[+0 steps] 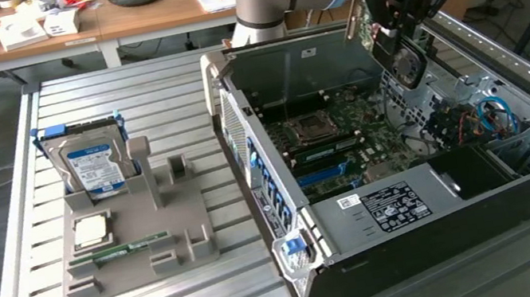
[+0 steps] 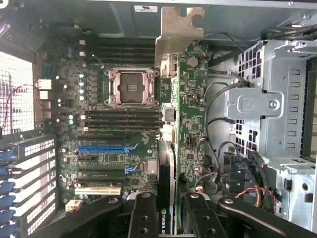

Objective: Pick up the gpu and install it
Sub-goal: 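Insert the gpu into the slot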

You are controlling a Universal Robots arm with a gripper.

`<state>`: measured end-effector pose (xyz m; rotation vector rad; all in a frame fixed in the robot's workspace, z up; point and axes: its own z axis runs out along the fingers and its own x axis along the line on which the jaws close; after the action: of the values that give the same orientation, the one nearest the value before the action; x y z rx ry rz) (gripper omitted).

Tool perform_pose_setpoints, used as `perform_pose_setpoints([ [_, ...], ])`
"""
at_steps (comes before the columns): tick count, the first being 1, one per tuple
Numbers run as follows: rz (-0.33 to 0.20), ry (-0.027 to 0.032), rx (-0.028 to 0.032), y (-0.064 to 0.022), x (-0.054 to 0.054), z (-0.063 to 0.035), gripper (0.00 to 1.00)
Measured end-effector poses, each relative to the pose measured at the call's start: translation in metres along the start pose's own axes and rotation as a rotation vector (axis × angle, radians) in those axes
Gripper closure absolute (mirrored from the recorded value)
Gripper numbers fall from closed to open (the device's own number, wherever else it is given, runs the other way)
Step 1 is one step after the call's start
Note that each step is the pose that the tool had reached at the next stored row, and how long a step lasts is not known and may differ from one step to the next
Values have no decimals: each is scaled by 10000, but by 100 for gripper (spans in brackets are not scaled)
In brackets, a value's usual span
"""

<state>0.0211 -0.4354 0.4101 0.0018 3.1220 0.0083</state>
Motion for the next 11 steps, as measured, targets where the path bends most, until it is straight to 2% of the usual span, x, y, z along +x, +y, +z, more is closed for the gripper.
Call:
perform_pose_setpoints([
  [4, -485, 2, 2, 0, 0, 2, 74],
  [11, -1657, 9, 37, 0, 1, 6, 74],
])
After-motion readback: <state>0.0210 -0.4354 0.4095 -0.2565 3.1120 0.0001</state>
